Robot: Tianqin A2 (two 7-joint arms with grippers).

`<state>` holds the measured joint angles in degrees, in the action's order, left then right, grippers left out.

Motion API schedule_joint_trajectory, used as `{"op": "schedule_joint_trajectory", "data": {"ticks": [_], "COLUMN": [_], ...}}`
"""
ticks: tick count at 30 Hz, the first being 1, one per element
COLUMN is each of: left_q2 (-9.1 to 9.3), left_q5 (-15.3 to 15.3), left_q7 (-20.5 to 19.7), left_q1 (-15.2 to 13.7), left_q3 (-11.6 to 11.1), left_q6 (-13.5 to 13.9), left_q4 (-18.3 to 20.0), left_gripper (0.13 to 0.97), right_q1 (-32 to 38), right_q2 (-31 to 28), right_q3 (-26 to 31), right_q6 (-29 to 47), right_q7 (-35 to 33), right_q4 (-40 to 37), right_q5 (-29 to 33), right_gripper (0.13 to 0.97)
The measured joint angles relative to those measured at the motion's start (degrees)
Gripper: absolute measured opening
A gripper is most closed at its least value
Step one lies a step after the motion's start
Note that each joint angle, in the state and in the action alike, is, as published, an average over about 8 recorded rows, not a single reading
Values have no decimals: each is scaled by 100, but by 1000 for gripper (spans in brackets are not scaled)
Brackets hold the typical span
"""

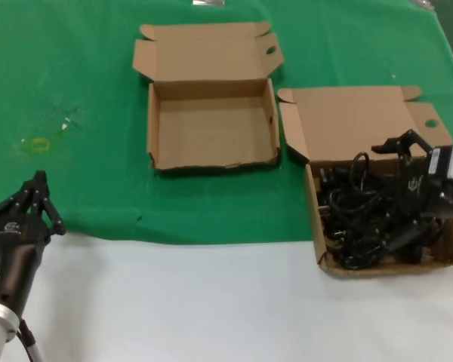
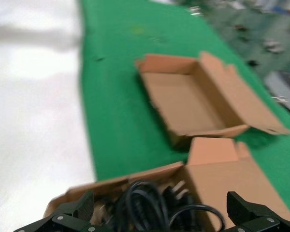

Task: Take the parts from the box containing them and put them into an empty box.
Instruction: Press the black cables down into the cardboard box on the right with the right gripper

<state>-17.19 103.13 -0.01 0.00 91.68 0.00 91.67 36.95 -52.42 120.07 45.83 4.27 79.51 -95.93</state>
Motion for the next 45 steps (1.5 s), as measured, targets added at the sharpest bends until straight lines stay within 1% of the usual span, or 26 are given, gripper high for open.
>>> {"op": "schedule_joint_trajectory", "data": {"ticks": [7,10,14,20,26,35,44,45], "left_q2": [0,0,0,0,0,0,0,0], "left_q5": [0,0,0,0,0,0,0,0], "left_q7": [0,0,0,0,0,0,-1,-1], "left_q1": [0,0,0,0,0,0,0,0], "left_q3": [0,0,0,0,0,0,0,0], "left_q6": [0,0,0,0,0,0,0,0], "left_q4": [0,0,0,0,0,0,0,0], "left_gripper": [144,144,144,144,144,144,144,144], "right_q1": [777,1060,1399,1776,1913,1986,2047,2049], "right_q2": [203,321,494,747,896,1070,1202,1212], "right_q3": [195,269,352,419,431,388,337,332], "right_q6": [1293,1643,1921,2044,2031,2003,1968,1967], "right_q7": [-803,-1138,-1564,-2129,-2525,-2823,-2917,-2928], "right_q4": [-664,-987,-1416,-1934,-2133,-2283,-2425,-2442], "right_q5": [341,528,809,1183,1423,1598,1688,1694], "right_gripper": [966,966,966,966,965,964,908,892]}}
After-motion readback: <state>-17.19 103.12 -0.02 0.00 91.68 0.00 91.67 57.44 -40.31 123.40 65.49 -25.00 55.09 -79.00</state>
